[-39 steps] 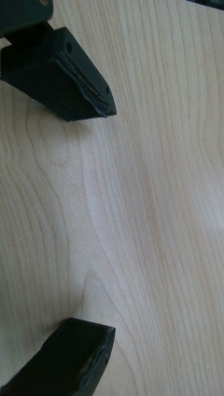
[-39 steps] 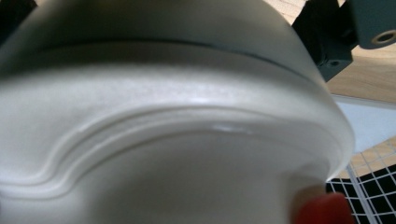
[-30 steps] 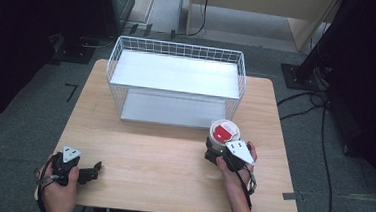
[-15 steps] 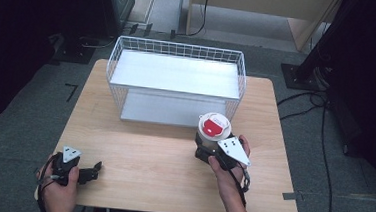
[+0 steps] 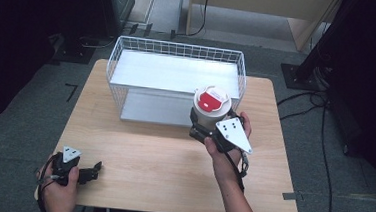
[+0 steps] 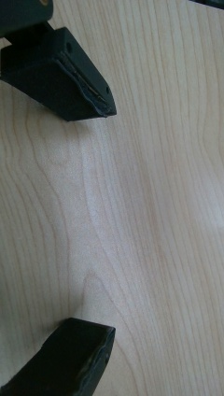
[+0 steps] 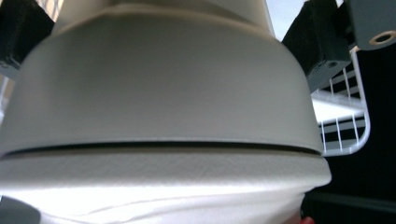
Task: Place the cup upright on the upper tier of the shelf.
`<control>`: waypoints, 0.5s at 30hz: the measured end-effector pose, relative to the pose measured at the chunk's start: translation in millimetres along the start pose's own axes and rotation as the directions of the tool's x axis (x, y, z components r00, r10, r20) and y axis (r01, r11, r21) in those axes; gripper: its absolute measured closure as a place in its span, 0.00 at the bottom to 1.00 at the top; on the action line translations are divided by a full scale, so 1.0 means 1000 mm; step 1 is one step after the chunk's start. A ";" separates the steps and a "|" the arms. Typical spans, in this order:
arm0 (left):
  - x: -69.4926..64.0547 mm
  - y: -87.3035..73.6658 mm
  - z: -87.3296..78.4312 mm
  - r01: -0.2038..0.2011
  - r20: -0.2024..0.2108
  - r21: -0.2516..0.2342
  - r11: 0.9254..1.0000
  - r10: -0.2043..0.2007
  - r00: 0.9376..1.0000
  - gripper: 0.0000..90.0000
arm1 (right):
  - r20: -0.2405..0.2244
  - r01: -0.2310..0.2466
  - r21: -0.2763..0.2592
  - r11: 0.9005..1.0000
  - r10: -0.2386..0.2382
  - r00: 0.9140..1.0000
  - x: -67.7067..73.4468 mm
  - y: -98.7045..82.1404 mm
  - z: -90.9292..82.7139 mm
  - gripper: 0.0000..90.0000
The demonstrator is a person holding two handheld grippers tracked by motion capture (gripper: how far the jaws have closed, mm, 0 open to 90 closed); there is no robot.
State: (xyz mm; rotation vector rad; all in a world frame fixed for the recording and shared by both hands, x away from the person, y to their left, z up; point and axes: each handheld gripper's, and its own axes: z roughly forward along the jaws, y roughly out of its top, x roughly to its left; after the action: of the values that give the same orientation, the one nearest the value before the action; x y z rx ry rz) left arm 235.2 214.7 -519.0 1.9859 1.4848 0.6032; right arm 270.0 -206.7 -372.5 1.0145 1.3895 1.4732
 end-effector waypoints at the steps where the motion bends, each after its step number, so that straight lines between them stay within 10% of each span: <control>1: 0.000 0.000 0.000 0.001 0.000 0.001 1.000 -0.001 1.000 0.00 | 0.001 0.006 -0.015 1.000 -0.006 1.000 0.001 0.004 0.002 0.07; 15: 0.000 0.000 0.000 -0.004 0.003 0.001 1.000 0.004 1.000 0.00 | 0.047 0.025 -0.089 0.996 -0.021 0.999 -0.002 0.040 0.052 0.06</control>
State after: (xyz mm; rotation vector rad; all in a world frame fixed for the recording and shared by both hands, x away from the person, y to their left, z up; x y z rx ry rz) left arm 235.1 214.6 -519.0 1.9900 1.4799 0.6015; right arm 317.8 -193.1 -330.0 0.9670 1.2871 1.4733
